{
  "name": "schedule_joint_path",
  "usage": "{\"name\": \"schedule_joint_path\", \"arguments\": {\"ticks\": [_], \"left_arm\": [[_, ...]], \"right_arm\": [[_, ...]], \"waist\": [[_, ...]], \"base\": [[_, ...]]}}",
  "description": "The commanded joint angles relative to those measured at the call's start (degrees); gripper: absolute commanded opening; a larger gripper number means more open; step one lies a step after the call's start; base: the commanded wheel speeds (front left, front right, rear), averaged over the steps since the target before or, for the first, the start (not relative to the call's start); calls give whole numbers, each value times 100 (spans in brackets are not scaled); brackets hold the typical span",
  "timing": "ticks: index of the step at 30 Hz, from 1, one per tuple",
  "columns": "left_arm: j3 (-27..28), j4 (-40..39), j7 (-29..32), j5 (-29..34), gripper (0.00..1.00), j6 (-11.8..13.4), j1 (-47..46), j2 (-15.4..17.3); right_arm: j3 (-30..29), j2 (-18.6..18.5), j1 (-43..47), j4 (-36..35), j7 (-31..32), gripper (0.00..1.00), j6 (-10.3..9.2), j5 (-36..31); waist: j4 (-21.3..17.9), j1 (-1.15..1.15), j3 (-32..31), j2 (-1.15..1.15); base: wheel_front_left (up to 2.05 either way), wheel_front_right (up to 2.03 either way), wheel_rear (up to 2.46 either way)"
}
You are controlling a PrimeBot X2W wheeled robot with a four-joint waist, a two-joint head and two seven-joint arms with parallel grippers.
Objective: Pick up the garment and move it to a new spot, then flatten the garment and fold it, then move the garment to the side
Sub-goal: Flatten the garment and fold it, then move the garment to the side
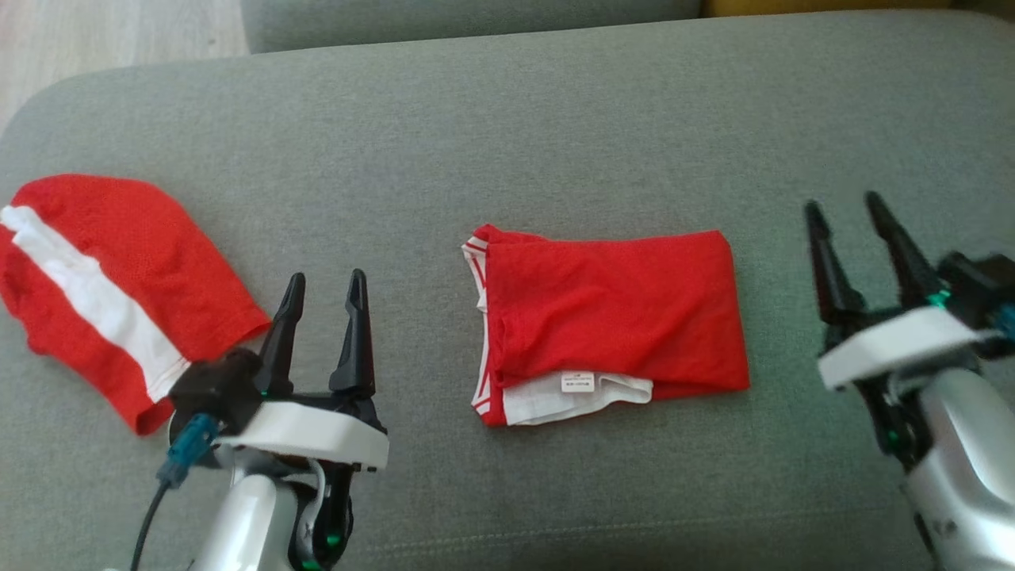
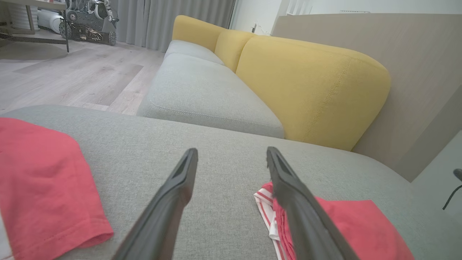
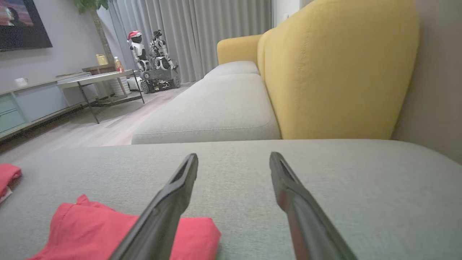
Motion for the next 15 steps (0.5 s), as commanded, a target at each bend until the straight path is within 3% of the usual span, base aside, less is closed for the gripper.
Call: {"name": "schedule_joint_path", "arguments": {"ticks": [1,7,15], "left_arm": [[165,-211,-70,70,100,-45,-246,15],[79,-179,-70,251,100,-72,-168,15],[50,-277,-70,336,100,34,-2,15]], "right_arm": [[-113,-34,134,-312,-73,100,-4,-137],[-869,241,862,-926,-74,100,-4,-768],[-1215,605,1288,-1262,-75,100,-4,-1225]], "waist": [[-36,0,10,0],[-75,0,-5,0],[-67,0,2,0]], "base": [[0,0,0],[0,0,0],[0,0,0]]}}
